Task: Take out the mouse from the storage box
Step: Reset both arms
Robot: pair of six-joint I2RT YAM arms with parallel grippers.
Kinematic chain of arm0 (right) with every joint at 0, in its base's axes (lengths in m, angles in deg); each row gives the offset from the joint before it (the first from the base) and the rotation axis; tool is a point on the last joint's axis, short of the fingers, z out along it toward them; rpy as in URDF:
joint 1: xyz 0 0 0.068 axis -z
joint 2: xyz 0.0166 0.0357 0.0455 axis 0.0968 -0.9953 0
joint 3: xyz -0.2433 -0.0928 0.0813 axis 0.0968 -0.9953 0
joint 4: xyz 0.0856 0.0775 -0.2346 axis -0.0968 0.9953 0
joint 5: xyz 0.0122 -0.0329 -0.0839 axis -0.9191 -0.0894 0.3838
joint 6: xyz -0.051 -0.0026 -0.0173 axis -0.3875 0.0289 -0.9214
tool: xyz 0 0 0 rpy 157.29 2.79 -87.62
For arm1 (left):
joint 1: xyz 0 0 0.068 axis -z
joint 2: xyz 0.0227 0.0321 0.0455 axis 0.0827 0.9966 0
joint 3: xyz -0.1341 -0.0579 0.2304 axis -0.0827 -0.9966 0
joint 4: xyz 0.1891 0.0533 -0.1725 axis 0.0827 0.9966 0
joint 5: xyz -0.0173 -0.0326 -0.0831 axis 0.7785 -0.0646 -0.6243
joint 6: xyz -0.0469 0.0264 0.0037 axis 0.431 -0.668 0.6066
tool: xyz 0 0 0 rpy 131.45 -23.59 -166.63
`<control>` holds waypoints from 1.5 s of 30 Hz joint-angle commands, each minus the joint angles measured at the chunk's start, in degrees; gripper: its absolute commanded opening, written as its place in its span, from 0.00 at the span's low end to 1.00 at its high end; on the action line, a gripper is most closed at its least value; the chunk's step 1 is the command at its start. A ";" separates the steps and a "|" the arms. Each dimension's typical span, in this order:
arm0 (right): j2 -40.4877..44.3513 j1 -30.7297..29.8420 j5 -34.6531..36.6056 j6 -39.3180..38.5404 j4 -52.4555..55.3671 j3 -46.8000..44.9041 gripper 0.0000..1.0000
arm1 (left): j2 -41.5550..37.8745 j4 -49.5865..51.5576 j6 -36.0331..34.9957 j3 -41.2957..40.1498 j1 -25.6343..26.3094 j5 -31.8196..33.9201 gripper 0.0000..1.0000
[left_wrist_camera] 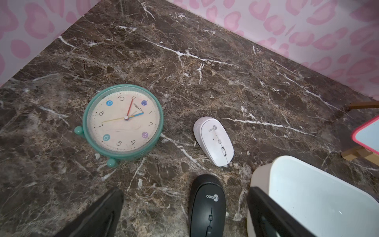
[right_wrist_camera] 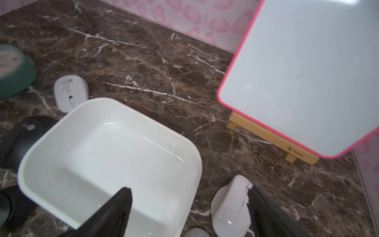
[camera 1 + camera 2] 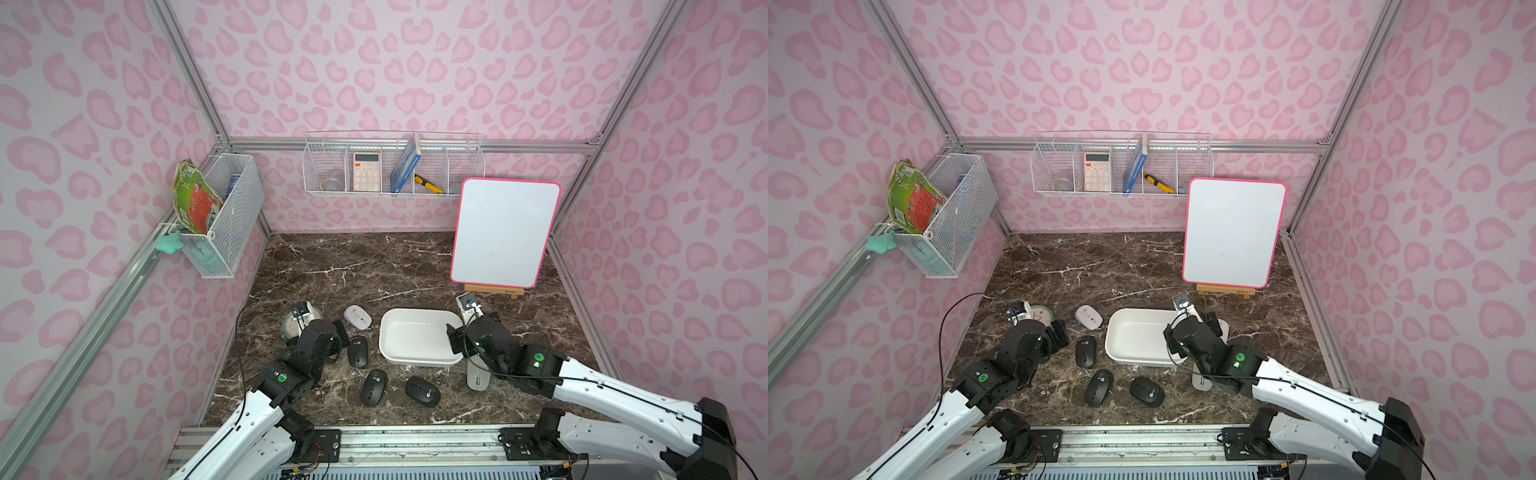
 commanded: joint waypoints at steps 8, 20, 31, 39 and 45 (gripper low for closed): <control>20.90 14.54 7.19 -0.42 -27.13 -21.60 1.00 | 16.49 -26.30 -12.82 0.41 -1.81 6.60 0.99; 24.42 29.25 2.85 -6.37 -38.06 -28.12 1.00 | 17.70 -43.42 -18.61 -7.90 -16.27 14.27 0.99; 15.83 36.54 2.91 -11.38 -48.34 -29.44 1.00 | 29.34 -60.91 -31.28 -10.61 -23.10 9.86 0.99; 1.56 42.73 1.23 -13.83 -61.58 -29.93 1.00 | 37.83 -69.41 -32.64 -10.36 -27.58 -0.14 0.99; -12.92 43.96 1.10 -15.17 -68.55 -26.29 1.00 | 46.53 -78.08 -32.93 -10.76 -31.82 -8.86 0.99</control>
